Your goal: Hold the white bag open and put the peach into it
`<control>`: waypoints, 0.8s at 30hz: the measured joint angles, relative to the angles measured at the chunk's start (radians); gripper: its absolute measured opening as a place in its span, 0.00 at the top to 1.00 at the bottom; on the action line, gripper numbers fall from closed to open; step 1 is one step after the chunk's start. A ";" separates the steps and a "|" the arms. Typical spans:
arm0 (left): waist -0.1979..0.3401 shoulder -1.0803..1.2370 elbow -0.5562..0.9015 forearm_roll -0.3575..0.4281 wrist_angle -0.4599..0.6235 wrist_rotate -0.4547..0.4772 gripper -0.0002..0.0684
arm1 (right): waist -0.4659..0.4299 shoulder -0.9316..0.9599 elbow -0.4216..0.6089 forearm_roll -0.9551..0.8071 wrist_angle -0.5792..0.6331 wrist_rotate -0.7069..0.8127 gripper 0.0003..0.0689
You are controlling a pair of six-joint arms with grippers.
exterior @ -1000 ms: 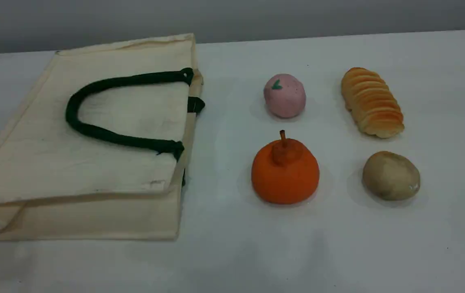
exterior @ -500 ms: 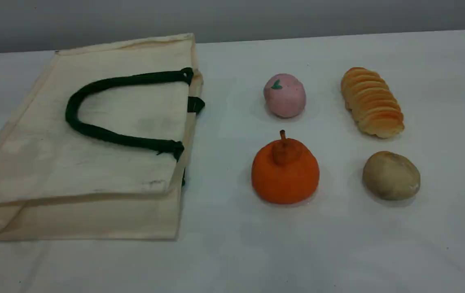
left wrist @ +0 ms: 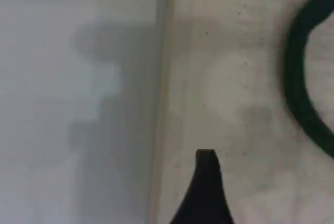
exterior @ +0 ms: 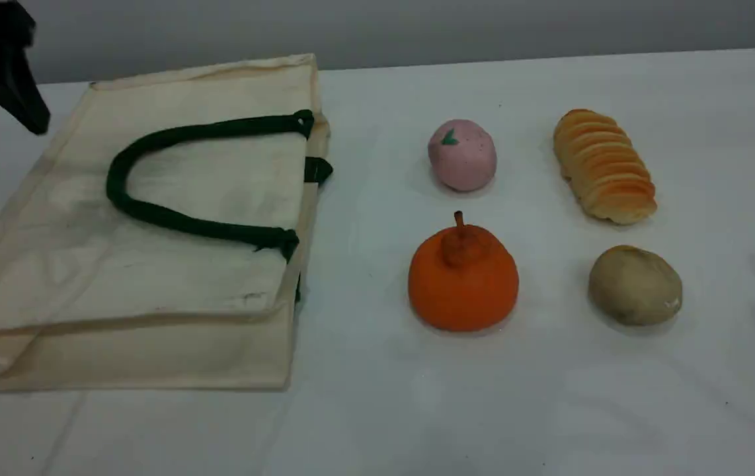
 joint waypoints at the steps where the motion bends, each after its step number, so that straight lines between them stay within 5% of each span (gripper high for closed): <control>1: -0.004 0.018 -0.012 0.001 0.000 0.000 0.21 | 0.007 0.003 0.000 0.002 -0.001 0.001 0.23; 24: -0.053 0.229 -0.107 0.003 -0.074 0.003 0.21 | 0.089 0.186 0.000 0.022 -0.049 -0.002 0.23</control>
